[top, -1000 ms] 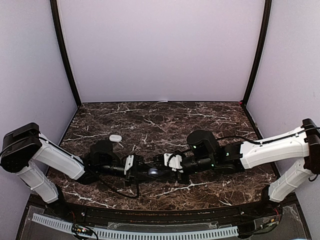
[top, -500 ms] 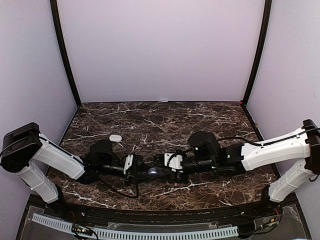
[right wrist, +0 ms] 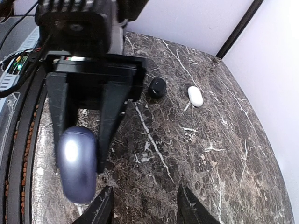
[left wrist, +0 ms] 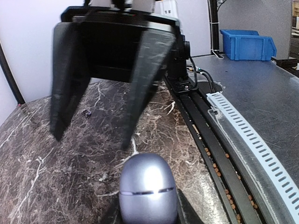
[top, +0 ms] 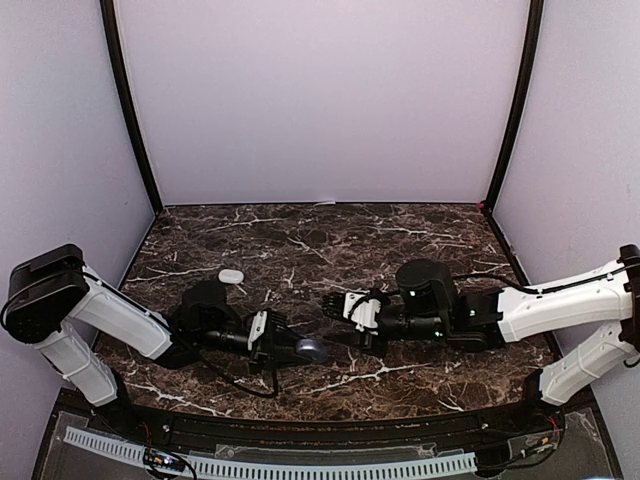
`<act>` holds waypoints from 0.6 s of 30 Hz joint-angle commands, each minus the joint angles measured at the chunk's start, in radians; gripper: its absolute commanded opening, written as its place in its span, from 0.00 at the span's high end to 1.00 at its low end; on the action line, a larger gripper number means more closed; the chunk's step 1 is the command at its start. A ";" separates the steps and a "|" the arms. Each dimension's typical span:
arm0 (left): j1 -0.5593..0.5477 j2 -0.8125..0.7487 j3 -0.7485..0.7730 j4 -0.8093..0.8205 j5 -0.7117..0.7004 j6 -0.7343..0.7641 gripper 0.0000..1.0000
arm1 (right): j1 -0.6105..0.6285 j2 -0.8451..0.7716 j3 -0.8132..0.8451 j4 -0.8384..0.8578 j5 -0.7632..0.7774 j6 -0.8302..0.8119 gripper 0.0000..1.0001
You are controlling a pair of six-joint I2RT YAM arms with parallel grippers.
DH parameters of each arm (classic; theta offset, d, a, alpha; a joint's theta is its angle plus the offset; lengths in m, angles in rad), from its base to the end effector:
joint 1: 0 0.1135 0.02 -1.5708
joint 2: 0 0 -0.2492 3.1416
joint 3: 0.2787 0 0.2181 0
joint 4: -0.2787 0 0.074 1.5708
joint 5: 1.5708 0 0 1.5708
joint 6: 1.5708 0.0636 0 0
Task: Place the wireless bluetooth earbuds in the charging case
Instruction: Open the charging case.
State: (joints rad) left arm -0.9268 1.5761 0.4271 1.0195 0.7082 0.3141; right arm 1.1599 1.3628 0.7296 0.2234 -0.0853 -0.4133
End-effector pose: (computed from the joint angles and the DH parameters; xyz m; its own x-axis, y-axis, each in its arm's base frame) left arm 0.1369 -0.2513 0.1802 0.2336 0.0797 -0.9691 0.9700 -0.0888 0.2265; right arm 0.1145 0.2763 0.2269 0.2336 -0.4656 -0.8536 -0.9290 0.1522 -0.3373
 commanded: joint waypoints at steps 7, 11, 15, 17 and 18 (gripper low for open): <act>-0.010 -0.002 0.005 0.011 0.044 0.011 0.82 | -0.020 0.022 0.033 -0.042 -0.231 -0.001 0.55; -0.010 -0.006 0.005 0.002 0.035 0.021 0.82 | -0.020 0.036 0.040 -0.048 -0.303 0.003 0.55; -0.010 -0.010 0.006 -0.005 0.022 0.026 0.82 | -0.020 0.052 0.049 -0.055 -0.329 0.010 0.55; -0.010 -0.013 0.005 -0.006 0.013 0.027 0.82 | -0.018 0.058 0.055 -0.063 -0.342 0.014 0.55; -0.010 -0.014 0.006 -0.008 0.008 0.028 0.82 | -0.017 0.060 0.057 -0.066 -0.348 0.015 0.55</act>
State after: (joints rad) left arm -0.9363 1.5764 0.4267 0.9936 0.7353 0.3298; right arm 1.1351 1.4033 0.7563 0.1638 -0.3630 -0.4091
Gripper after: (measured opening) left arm 0.304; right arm 0.450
